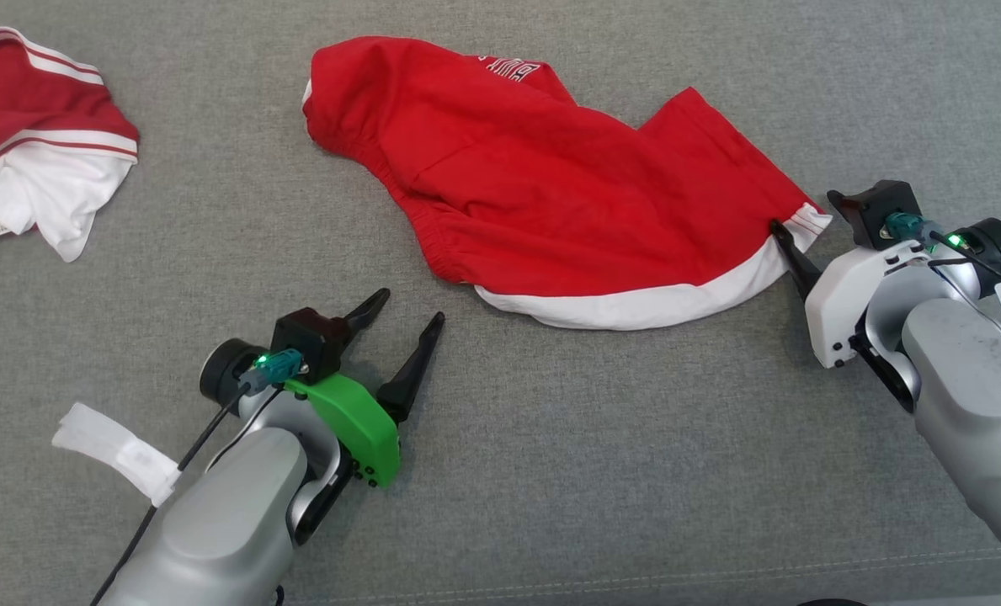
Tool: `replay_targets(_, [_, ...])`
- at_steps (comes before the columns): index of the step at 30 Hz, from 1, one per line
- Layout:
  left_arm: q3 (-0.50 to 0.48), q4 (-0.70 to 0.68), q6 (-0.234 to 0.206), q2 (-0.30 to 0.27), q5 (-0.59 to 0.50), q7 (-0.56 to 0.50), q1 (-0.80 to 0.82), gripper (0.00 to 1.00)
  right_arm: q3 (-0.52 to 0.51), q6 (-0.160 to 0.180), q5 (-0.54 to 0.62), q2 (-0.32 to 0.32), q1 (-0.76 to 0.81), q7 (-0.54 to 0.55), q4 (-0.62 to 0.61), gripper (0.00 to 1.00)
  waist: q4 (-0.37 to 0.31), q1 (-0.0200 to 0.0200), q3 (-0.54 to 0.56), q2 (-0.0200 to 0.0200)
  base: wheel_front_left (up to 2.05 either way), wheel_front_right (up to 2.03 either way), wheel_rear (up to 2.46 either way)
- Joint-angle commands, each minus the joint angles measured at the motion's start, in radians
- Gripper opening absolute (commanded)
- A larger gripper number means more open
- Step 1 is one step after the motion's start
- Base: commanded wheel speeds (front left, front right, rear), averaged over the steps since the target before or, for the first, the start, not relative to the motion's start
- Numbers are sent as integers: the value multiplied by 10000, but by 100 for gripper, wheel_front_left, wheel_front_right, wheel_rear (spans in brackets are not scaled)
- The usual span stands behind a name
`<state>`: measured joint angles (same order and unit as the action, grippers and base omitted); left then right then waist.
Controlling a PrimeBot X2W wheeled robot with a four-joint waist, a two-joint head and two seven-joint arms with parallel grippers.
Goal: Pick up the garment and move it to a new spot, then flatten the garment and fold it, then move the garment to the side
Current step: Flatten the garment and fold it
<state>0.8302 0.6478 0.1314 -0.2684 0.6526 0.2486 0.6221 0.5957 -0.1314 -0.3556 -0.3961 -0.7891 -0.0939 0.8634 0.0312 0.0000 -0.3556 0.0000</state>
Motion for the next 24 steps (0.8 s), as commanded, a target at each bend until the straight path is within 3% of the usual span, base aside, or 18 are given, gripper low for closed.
replay_targets(1, [128, -110, -15, -104, 196, 92, 251, 100, 207, 14, -113, 16, 29, -44, 241, 100, 27, 0, -24, 0, 0, 0, 0])
replay_targets(4, [404, -275, -15, -168, 460, 114, 370, 100, 424, 12, -314, 64, -11, -211, 413, 100, -8, 0, -10, 0, 0, 0, 0])
replay_targets(11, [765, -320, -15, -235, 754, 174, 623, 100, 841, 6, -650, 63, -83, -476, 688, 84, -159, 0, 6, 0, 0, 0, 0])
replay_targets(18, [1203, -38, -15, -143, 641, 166, 1091, 100, 1242, 9, -1021, -20, -208, -786, 900, 93, -337, 0, -86, 0, 0, 0, 0])
replay_targets(24, [1578, -303, -15, -235, 722, 168, 1150, 100, 1463, 17, -1216, 3, -230, -914, 1122, 87, -442, 0, -40, 0, 0, 0, 0])
